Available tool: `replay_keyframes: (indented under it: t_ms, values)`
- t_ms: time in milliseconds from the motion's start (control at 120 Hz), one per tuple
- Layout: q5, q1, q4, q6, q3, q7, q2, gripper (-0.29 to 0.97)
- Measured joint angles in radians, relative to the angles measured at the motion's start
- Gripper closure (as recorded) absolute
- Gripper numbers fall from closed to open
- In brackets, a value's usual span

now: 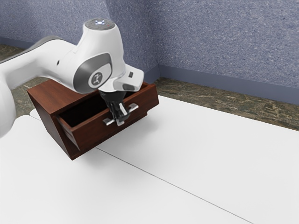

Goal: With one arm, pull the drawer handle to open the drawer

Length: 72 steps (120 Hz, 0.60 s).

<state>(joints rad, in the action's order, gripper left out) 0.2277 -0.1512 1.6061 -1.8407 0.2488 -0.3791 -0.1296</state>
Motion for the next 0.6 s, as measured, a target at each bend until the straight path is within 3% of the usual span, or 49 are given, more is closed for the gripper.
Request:
replay_keyframes:
  t_ms: [600]
  values:
    - [-0.001,-0.094,0.041,0.008,-0.001,0.049,0.045,0.63]
